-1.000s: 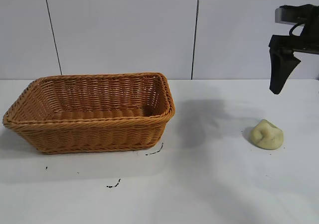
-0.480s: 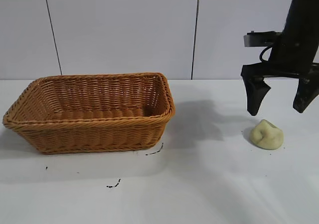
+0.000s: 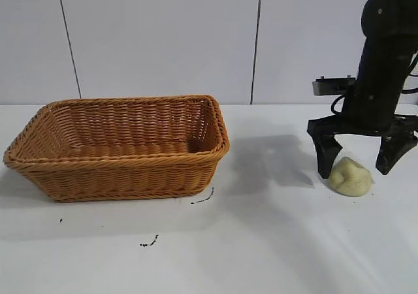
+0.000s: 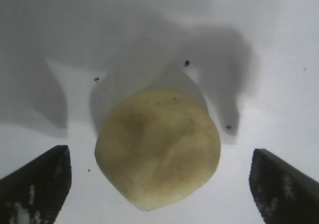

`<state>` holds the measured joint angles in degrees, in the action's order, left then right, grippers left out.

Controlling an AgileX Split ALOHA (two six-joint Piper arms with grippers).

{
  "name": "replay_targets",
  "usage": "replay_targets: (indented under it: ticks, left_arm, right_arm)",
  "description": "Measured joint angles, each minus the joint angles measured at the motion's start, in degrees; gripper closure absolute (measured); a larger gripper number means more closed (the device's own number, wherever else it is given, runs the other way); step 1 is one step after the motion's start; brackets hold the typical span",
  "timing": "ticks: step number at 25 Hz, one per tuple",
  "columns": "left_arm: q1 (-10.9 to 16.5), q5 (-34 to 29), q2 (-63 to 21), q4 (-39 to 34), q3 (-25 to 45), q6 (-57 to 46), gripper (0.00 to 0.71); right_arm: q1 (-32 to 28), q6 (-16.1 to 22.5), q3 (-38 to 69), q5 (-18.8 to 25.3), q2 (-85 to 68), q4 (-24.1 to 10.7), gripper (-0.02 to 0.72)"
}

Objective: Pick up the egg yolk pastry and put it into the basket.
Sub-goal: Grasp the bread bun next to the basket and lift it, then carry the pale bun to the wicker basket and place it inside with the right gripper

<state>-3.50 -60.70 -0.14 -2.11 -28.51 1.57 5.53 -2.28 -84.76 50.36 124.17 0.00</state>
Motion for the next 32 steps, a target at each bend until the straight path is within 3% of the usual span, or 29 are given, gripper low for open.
replay_targets:
  ticks: [9,12,15,18,22,32]
  left_arm:
    - [0.00,0.00,0.00,0.00,0.00,0.00,0.017]
    - [0.00,0.00,0.00,0.00,0.00,0.00,0.017]
    - [0.00,0.00,0.00,0.00,0.00,0.00,0.017]
    - [0.00,0.00,0.00,0.00,0.00,0.00,0.017]
    - [0.00,0.00,0.00,0.00,0.00,0.00,0.017]
    - [0.00,0.00,0.00,0.00,0.00,0.00,0.017]
  right_arm:
    - [0.00,0.27,0.00,0.62,2.44,0.00,0.024]
    - [0.00,0.28,0.00,0.74,2.44,0.00,0.186]
    - [0.00,0.66,0.00,0.95,2.38,-0.84,0.449]
    - [0.00,0.70,0.00,0.76,1.36,-1.27,0.614]
    - [0.00,0.70,0.00,0.53,-1.90,-1.45,0.652]
    - [0.00,-0.20,-0.01,2.79,-16.57,0.76,0.661]
